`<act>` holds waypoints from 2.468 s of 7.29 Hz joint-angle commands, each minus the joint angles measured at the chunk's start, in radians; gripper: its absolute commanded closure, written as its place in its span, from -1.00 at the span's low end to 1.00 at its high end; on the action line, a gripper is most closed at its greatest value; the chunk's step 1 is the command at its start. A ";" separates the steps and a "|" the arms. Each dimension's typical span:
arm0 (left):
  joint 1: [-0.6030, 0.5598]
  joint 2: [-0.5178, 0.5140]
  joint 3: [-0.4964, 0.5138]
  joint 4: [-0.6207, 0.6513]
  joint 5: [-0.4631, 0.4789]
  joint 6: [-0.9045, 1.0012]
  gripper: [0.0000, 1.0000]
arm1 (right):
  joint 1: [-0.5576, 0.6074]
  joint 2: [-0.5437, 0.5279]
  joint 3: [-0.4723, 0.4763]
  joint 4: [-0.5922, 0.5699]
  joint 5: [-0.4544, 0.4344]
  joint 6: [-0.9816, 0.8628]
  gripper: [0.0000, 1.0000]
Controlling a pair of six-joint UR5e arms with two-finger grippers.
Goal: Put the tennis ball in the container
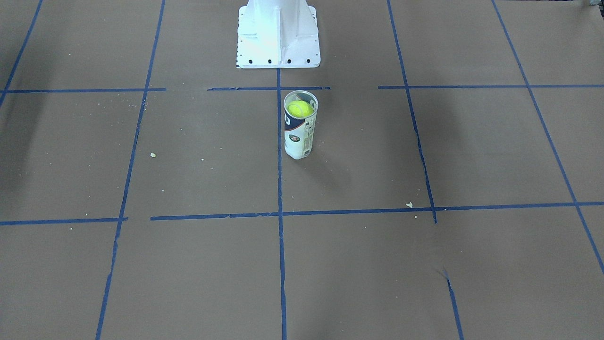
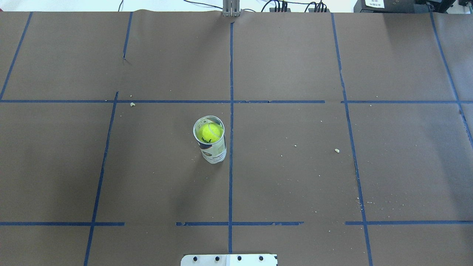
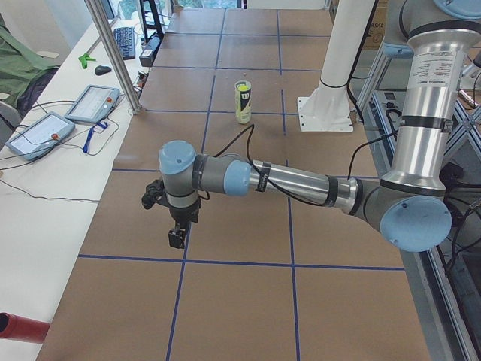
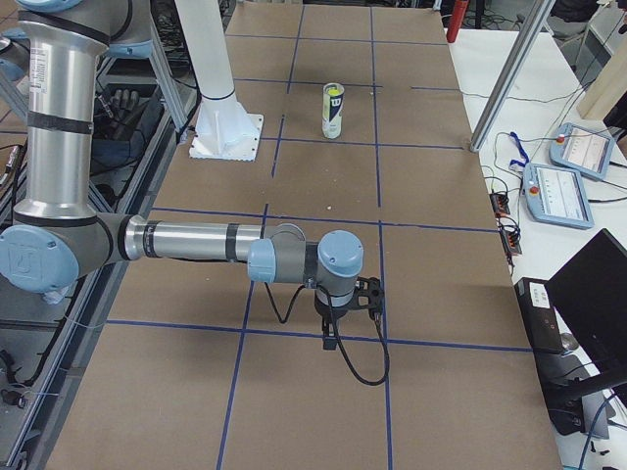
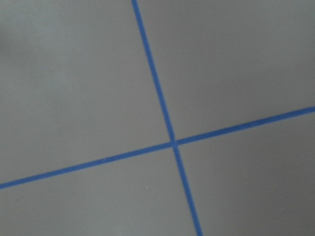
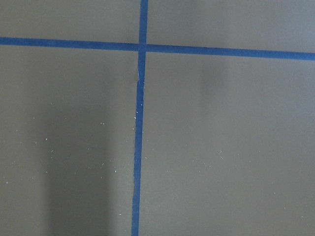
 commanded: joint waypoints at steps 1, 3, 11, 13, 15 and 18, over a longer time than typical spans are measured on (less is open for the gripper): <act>-0.058 0.121 0.019 -0.057 -0.050 0.070 -1.00 | 0.000 0.000 0.000 0.000 0.000 0.000 -1.00; -0.061 0.131 0.010 -0.054 -0.140 -0.074 -1.00 | 0.000 0.001 0.000 0.000 0.000 0.000 -1.00; -0.060 0.128 -0.026 -0.045 -0.129 -0.073 -1.00 | 0.000 0.001 0.000 0.000 0.000 0.000 -1.00; -0.060 0.132 -0.027 -0.045 -0.131 -0.068 -1.00 | 0.000 0.000 0.001 0.000 0.000 0.000 -1.00; -0.061 0.138 -0.047 -0.045 -0.131 -0.068 -1.00 | 0.000 0.000 0.000 0.000 0.000 0.000 -1.00; -0.061 0.138 -0.049 -0.045 -0.129 -0.068 -1.00 | 0.000 0.000 0.000 0.000 0.000 0.000 -1.00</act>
